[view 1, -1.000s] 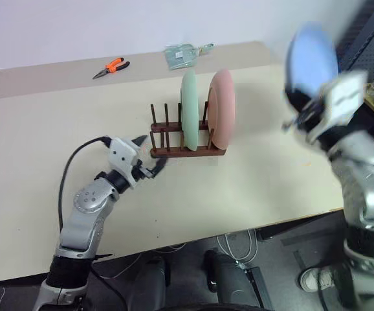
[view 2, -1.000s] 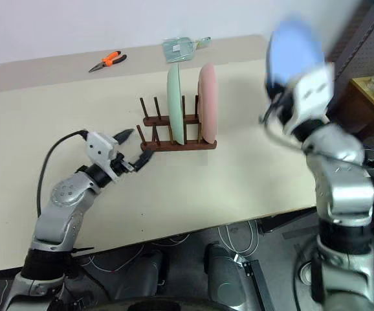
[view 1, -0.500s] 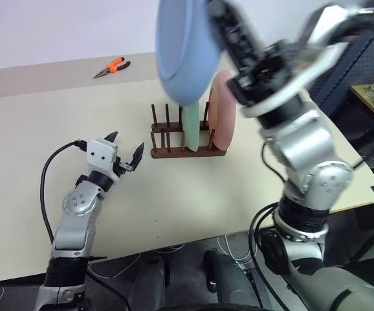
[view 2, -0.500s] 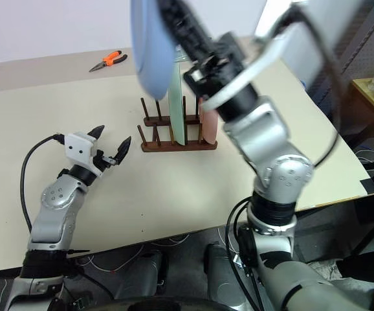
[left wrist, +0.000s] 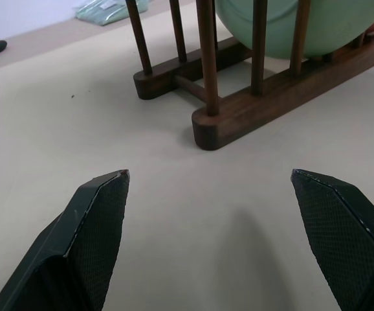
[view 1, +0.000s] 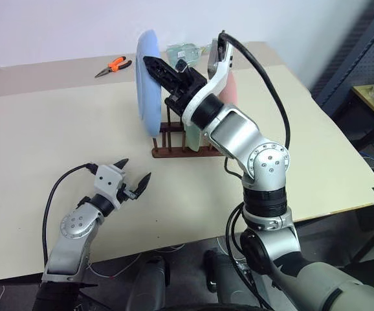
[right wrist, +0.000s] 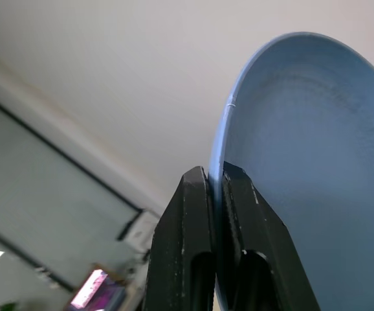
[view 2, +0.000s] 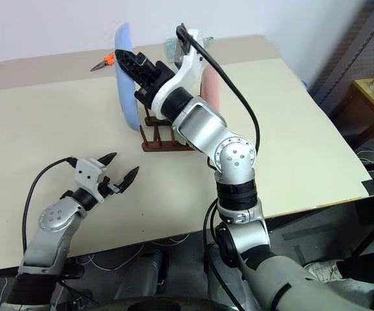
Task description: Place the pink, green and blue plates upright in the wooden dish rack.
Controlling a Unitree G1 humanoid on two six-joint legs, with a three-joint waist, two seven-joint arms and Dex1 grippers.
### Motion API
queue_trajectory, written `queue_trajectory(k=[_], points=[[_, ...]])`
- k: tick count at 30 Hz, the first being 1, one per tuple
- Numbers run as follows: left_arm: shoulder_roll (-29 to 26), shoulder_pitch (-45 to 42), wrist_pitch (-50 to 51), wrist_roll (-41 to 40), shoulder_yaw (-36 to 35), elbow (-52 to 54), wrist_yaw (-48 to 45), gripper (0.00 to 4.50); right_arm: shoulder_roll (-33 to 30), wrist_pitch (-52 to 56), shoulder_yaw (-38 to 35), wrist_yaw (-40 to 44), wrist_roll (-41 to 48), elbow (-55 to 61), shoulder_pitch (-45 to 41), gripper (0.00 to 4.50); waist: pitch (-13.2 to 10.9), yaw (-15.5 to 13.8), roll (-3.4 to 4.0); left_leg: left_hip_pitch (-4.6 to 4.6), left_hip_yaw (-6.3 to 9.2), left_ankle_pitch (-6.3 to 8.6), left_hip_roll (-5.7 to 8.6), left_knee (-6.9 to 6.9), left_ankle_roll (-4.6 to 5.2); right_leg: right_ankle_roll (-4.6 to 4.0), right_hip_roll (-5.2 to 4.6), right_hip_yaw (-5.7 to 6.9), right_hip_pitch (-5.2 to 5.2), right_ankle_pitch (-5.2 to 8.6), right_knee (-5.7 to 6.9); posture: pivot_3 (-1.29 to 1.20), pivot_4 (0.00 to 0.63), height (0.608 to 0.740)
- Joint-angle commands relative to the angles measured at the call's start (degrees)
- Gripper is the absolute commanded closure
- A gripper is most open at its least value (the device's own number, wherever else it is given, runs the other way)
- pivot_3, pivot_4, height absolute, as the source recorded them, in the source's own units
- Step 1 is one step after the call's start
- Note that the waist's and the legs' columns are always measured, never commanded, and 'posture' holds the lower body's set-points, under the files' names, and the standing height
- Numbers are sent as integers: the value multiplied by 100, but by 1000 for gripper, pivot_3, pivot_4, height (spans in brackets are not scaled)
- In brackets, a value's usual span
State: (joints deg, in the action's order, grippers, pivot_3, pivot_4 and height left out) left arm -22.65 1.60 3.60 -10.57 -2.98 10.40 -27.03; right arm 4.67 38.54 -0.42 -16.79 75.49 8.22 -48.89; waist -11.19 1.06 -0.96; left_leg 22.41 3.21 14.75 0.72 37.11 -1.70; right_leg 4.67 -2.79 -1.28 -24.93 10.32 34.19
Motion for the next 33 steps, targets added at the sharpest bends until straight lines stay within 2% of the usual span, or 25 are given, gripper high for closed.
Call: queue_trajectory(k=[1, 9, 18, 22, 25, 27, 28, 33], points=[[18, -36, 38, -35, 7, 288, -9, 379, 33, 4, -58, -35, -248, 188, -167, 4452, 0, 6, 0, -1, 0, 0, 0, 0, 0, 0, 1, 0, 0, 0, 0, 0, 150, 739], [55, 6, 146, -31, 58, 416, -45, 379, 117, 36, -203, -34, -266, 251, -189, 4452, 0, 14, 0, 0, -2, 0, -8, -2, 0, 0, 9, 0, -2, 0, -1, 0, 150, 739], [82, 53, 183, -46, 140, 532, -68, 379, 231, 342, -241, -366, -523, -360, -377, 4452, 0, 16, 1, 0, -5, 0, -12, -3, 0, -2, 10, 0, -3, 0, -3, 0, 150, 739], [100, 48, 192, -40, 165, 547, -54, 379, 232, 430, -250, -324, -760, -530, -483, 3022, -1, 17, 1, 0, -6, 0, -12, -3, 0, -2, 11, 0, -4, 0, -4, 0, 150, 739], [110, 54, 196, -31, 179, 556, -43, 379, 139, 498, -231, -161, -1011, -590, -623, 1499, -1, 17, 1, 1, -6, 0, -12, -4, 0, -2, 11, 0, -5, 0, -3, 0, 150, 739], [108, 55, 197, -29, 182, 547, -44, 379, 84, 532, -235, -57, -1159, -603, -719, 332, -1, 18, 1, 1, -6, 0, -12, -4, 0, -2, 12, 1, -5, 0, -4, 0, 150, 739], [108, 50, 194, -26, 186, 537, -44, 379, -12, 542, -189, 62, -1321, -595, -786, 32, -1, 18, 1, 1, -6, 0, -12, -4, 0, -2, 12, 1, -6, 0, -4, 0, 150, 739], [124, 31, 192, -13, 216, 515, -32, 379, -461, 610, -4, 672, -1972, -502, -1062, 32, -1, 15, 2, 2, -7, 0, -12, -4, 0, -2, 12, 1, -6, 0, -7, 0, 150, 739]])
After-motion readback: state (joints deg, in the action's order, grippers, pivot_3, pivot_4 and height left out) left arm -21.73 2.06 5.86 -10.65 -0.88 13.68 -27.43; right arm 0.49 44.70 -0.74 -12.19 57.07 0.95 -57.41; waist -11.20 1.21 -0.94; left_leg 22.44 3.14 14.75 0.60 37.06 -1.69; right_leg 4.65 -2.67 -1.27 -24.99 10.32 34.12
